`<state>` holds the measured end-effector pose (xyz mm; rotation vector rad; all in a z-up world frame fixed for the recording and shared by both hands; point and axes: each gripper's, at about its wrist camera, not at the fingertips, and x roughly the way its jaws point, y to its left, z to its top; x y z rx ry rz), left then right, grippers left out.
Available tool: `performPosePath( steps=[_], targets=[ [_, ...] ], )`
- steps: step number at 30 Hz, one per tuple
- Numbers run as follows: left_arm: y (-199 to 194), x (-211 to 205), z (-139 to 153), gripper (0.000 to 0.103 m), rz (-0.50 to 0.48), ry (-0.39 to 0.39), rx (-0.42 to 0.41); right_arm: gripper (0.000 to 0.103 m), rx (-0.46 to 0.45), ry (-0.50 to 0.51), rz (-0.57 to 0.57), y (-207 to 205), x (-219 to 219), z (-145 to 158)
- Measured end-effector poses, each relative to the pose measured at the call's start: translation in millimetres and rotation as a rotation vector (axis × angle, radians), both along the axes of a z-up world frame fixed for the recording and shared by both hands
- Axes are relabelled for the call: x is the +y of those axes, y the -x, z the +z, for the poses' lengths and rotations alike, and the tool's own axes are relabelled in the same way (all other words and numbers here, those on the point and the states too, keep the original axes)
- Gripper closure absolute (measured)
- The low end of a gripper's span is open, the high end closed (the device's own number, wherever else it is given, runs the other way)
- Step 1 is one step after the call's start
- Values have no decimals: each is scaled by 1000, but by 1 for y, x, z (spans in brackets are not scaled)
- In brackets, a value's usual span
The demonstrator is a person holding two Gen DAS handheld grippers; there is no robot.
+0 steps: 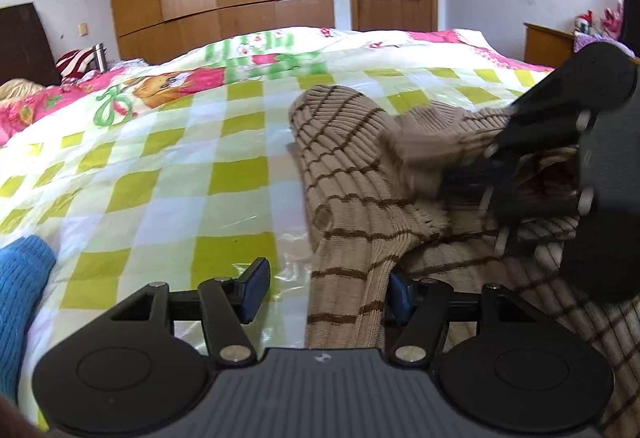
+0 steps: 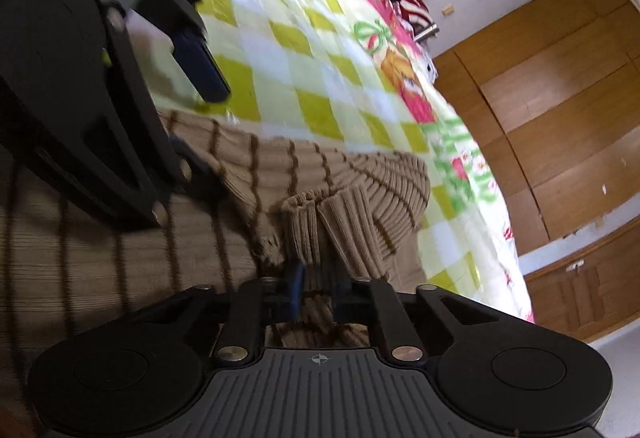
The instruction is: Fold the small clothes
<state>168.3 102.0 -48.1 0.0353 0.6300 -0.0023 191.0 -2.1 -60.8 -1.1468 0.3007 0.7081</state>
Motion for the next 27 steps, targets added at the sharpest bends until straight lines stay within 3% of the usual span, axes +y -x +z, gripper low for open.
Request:
performPosePath(
  steps=[2,7,9,11,14,15,17,20,22,25,27],
  targets=[
    [1,10,3,28,53,8,-13,103,47,-104,-100,-14,-4,19],
    [12,53,4,28,264,68,-15,103,190,-635,-456,-57,-60,98],
    [20,65,0,28,308,99,5,103,262,-842,-604,-69,-97,108],
    [26,64,-3,27,320,68,23,103,339,-935,-730,-76,-127,96],
    [31,52,0,26,284,-2,16,103,470,-927,-871,-81,-146,62],
    [31,49,3,26,274,-21,9,94,502,-930,-882,-77,-147,57],
    [28,47,10,26,261,-31,-9,93,505,-923,-819,-64,-135,60],
    [25,47,20,26,256,-23,-50,93,460,-854,-612,-43,-92,80],
    [26,46,25,26,248,-25,-76,81,463,-795,-497,-43,-60,89],
    [26,47,26,26,224,1,-83,76,509,-676,-430,-58,-14,84],
    [23,45,23,26,203,5,-74,74,520,-566,-449,-76,13,72]
  ],
)
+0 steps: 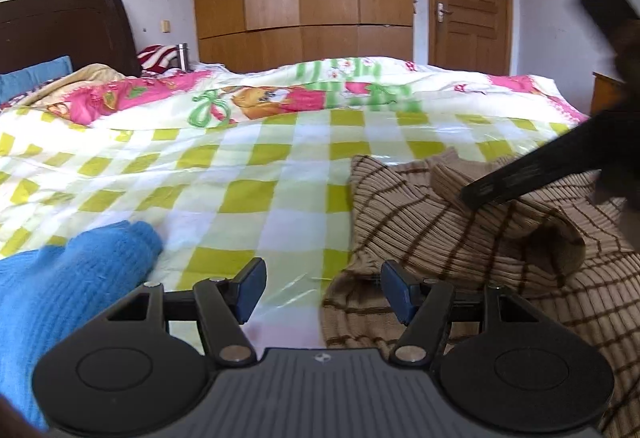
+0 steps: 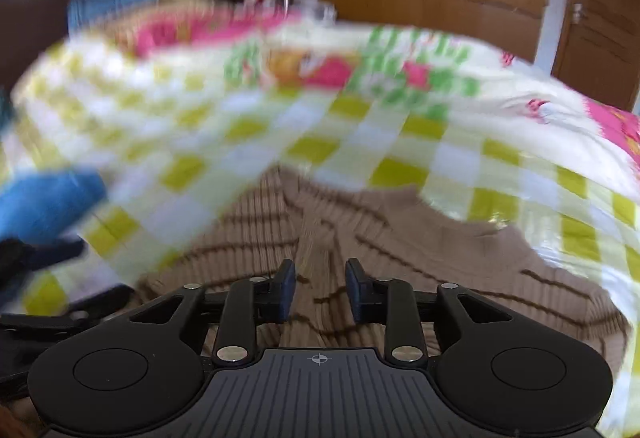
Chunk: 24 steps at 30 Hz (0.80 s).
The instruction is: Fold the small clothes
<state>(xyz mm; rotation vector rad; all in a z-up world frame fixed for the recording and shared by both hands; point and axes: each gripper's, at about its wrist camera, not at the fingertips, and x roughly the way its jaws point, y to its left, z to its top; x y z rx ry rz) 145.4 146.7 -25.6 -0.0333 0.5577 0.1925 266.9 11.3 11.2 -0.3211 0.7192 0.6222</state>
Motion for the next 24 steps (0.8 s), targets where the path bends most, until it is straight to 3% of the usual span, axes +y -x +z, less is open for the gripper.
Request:
performPosePath(
  steps=[3,4,7,12,15,18,20,24],
  targets=[
    [-6,-3,-5,26,-34,9,17,82,40,90,-13,-17,18,-16],
    [-8,-4,-5,26,-42,9,15,100,42,85,-27,-21,17,-17],
    [-11,-8,-2,26,-48,10,-19,99,58,-64,-111,-28,-16,3],
    [-20,-15,-2,23,-52,12,-70,100,-42,-432,-324,-9,-124,36],
    [-32,-24,-15,22,-84,-4,2,100,-71,-451,-470,3,-175,10],
    [-33,-30,-24,22,-114,-3,64,99,49,-345,-561,4,-199,-36],
    [-30,-33,-23,22,-125,-35,70,99,103,-418,-579,11,-213,-47],
    [-34,-34,-15,22,-131,-42,80,99,112,-529,-558,5,-216,-34]
  ],
)
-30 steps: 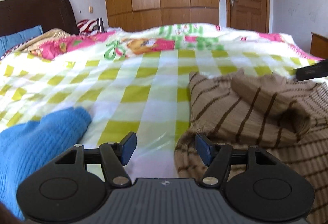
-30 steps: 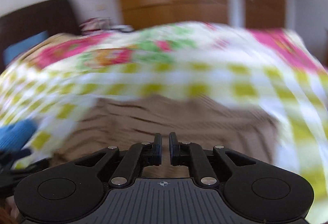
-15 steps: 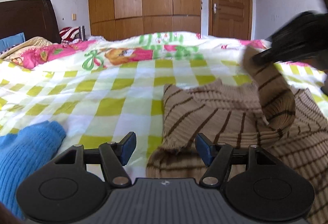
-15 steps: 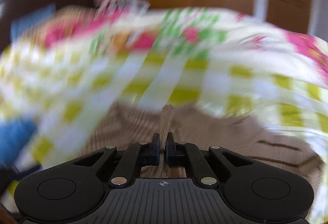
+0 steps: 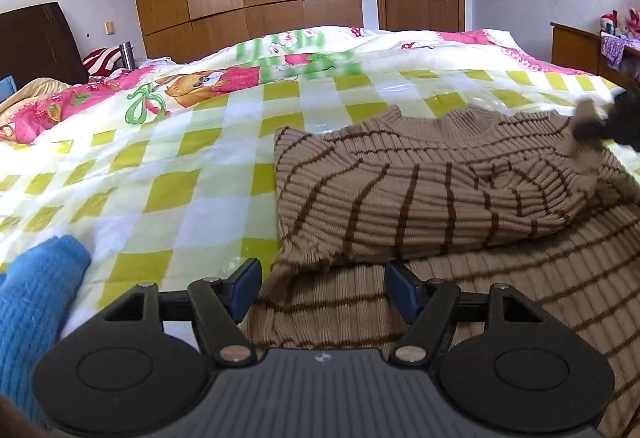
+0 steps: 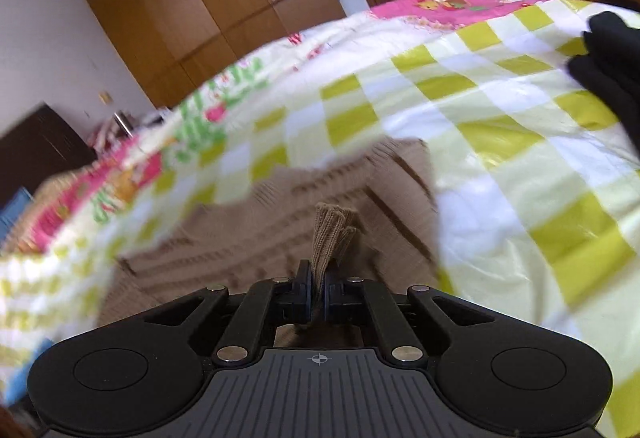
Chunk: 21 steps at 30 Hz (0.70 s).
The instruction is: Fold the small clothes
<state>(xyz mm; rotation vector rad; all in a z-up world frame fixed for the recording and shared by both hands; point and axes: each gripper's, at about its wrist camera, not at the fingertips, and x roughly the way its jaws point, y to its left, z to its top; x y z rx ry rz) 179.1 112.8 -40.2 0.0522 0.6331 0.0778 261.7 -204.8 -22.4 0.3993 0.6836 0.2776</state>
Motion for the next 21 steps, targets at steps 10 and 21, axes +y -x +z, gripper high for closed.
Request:
performPosePath(
  steps=[10,21],
  targets=[
    [5,2,30,15,22,-17,-140,99,-362,-219,66,9,26,104],
    [-6,3,-2,15,-1,-52,15,91,2,167,-110,-21,1,-8]
  ],
)
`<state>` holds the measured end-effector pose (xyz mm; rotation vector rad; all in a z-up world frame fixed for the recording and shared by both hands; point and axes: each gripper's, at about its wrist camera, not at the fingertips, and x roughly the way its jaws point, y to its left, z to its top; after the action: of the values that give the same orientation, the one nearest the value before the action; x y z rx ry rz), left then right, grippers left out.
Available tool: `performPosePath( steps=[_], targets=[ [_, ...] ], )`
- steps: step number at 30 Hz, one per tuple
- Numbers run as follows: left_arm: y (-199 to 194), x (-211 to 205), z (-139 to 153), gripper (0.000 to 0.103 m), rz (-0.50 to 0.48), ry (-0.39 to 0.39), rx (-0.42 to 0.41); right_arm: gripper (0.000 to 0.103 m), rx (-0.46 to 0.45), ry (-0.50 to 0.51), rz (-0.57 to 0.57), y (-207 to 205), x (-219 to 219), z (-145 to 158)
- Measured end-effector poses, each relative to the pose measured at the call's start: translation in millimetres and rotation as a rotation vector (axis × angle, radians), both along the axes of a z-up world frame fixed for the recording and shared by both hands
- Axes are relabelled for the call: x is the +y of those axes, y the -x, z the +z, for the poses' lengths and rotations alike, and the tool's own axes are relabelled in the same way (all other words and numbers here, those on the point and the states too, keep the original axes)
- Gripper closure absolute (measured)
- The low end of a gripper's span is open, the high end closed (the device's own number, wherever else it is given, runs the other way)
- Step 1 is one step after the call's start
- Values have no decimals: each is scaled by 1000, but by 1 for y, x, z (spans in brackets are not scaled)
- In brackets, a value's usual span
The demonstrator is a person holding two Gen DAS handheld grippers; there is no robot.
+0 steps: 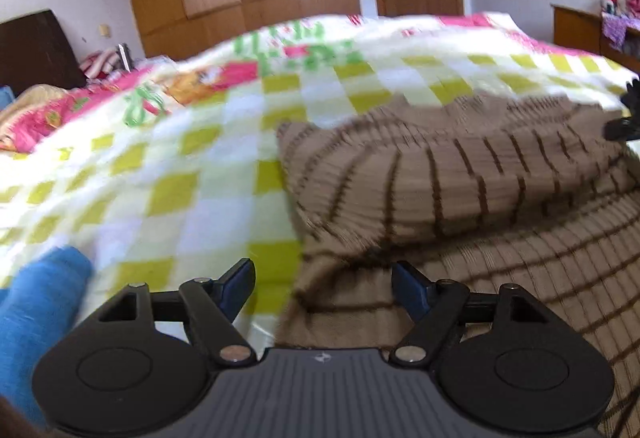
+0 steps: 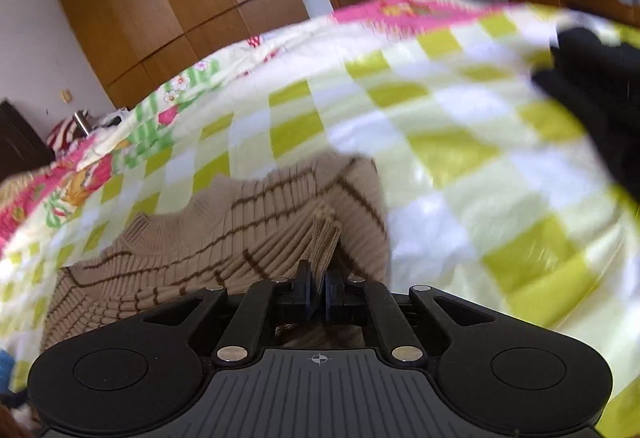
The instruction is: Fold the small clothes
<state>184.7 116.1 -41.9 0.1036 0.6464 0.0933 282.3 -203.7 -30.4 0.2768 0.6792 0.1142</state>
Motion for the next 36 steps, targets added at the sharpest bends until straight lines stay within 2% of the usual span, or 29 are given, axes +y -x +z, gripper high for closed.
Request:
performPosePath(
  steps=[2,4,5,7,9,12,15,19,24,29,32,34,36],
  targets=[
    [4,6,5,14,11,-3,-5,89,-44,60,-1,7,4,13],
    [0,9,-6,13,37,-51,78,89,-103,132,56,23,9,24],
    [3,13,-11,13,45,-54,112,89,-91,180,93,31,14,25],
    [18,20,-9,13,33,-16,122,89,-10,229,145,40,14,18],
    [39,25,-1,13,25,-28,127,88,62,204,181,55,6,16],
    [70,30,8,13,-5,-26,169,88,100,166,233,97,-14,29],
    [103,30,16,13,-39,45,234,84,184,128,258,141,-37,35],
    [135,23,12,13,-86,151,320,78,296,79,263,183,-62,26],
    [139,23,9,13,-72,209,375,76,434,-17,267,204,-70,-12],
    [142,26,10,17,-98,255,435,76,468,-88,305,208,-70,-12],
    [145,26,9,38,-107,290,476,80,519,-147,355,207,-71,-18],
    [146,28,9,65,-123,326,509,94,552,-158,361,204,-68,-24],
    [146,33,8,83,-142,405,551,95,572,-214,356,201,-68,-26]
  ],
)
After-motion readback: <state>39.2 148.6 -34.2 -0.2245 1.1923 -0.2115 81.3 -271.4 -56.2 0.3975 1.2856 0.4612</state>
